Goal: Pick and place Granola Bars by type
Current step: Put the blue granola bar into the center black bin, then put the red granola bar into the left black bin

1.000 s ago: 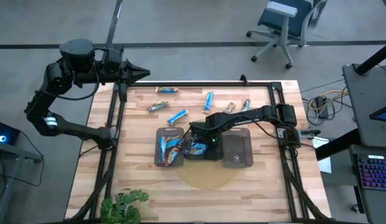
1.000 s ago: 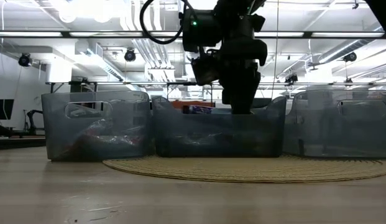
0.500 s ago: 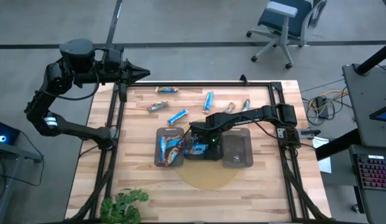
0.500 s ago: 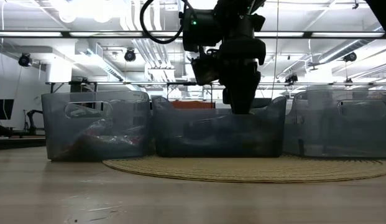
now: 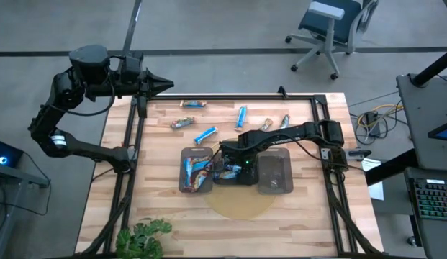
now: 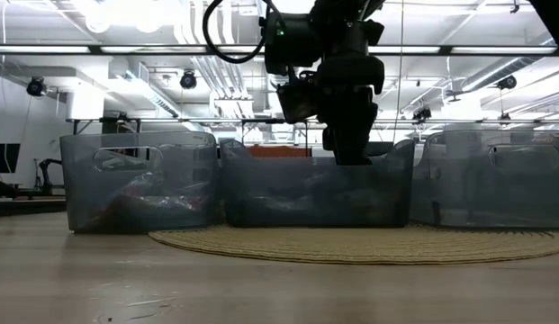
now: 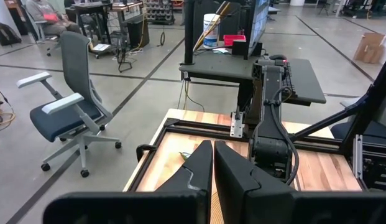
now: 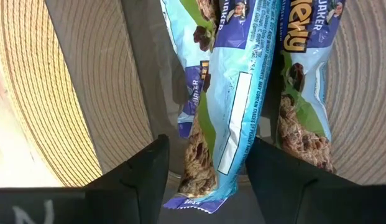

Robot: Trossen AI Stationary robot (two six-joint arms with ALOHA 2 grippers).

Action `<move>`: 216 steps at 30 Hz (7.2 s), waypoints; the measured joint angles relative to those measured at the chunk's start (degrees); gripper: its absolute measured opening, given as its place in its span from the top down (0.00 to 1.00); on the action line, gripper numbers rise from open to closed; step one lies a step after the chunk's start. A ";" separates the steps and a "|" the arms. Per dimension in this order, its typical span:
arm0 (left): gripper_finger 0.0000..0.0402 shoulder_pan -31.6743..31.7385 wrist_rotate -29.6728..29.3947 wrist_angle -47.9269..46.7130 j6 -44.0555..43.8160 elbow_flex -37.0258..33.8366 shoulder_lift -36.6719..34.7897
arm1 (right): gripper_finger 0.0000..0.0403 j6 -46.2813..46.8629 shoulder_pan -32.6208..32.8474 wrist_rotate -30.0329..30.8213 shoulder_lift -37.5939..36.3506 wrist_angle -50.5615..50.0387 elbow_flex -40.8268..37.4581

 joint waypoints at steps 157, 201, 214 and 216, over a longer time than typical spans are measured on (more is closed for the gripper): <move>0.52 21.27 -5.84 -21.30 10.06 -10.95 19.90 | 0.98 1.32 -0.11 17.88 -74.84 4.68 -5.46; 0.52 21.90 -9.60 10.83 12.17 -47.71 29.82 | 0.98 1.53 -0.12 17.94 -74.84 4.74 -5.77; 0.52 21.89 -9.59 11.17 12.35 -47.71 31.63 | 0.98 1.32 -0.12 18.03 -74.84 4.74 -5.77; 0.53 21.90 -9.59 11.15 12.35 -47.71 31.63 | 0.98 1.32 -0.12 18.03 -74.84 4.74 -5.77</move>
